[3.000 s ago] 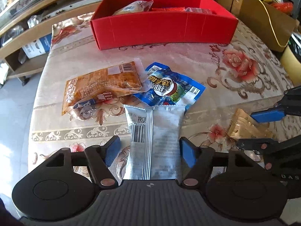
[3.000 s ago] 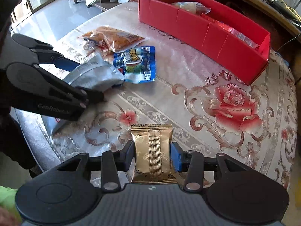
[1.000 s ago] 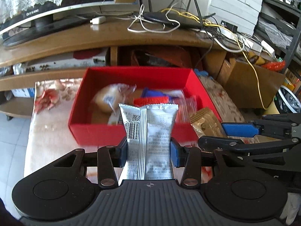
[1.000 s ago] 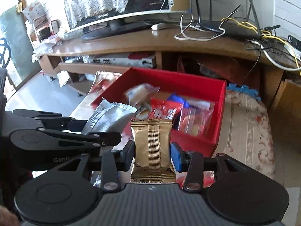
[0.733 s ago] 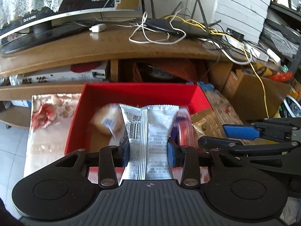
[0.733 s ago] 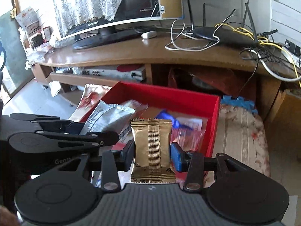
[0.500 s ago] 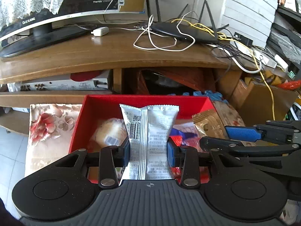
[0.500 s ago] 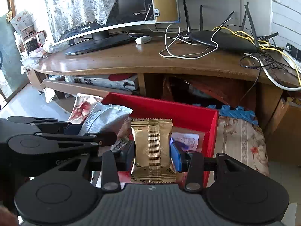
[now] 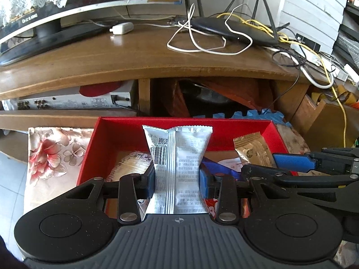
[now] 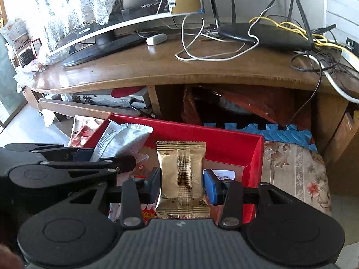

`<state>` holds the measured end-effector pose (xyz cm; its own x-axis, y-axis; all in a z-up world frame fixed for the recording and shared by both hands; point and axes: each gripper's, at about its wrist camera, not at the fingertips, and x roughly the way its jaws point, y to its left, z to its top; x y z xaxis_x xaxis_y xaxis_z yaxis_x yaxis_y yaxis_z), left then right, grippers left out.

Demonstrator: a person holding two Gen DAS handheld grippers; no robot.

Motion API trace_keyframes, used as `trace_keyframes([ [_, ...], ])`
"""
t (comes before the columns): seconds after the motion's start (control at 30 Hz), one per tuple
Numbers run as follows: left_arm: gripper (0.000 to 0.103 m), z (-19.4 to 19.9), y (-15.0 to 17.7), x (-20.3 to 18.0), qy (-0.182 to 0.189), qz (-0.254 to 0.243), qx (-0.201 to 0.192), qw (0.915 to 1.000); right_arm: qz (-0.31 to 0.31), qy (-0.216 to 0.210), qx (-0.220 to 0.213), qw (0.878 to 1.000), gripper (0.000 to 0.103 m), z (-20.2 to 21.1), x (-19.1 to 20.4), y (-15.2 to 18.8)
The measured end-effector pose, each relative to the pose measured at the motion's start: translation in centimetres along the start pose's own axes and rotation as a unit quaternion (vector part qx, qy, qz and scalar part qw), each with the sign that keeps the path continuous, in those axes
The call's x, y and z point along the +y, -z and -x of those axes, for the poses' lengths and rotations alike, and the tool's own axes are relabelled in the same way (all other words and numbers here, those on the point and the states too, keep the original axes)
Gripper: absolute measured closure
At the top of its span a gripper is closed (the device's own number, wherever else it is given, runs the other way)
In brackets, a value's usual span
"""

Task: Organize snacks
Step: 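Open the left gripper to drop the silver packet while the right gripper releases the gold packet into the box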

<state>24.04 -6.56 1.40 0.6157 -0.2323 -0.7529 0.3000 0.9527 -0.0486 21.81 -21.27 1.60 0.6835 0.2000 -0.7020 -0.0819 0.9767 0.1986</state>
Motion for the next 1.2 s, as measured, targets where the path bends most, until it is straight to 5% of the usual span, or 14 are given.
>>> trace_keyframes([
  [0.43, 0.057, -1.1, 0.6, 0.0, -0.012, -0.006, 0.014, 0.9998, 0.001, 0.015, 0.020, 1.000, 0.064, -2.0, -0.2, 0.5],
  [1.2, 0.033, 0.0, 0.7, 0.5, -0.031, 0.002, 0.003, 0.9995, -0.003, 0.033, 0.013, 0.999, 0.057, -1.4, -0.4, 0.7],
])
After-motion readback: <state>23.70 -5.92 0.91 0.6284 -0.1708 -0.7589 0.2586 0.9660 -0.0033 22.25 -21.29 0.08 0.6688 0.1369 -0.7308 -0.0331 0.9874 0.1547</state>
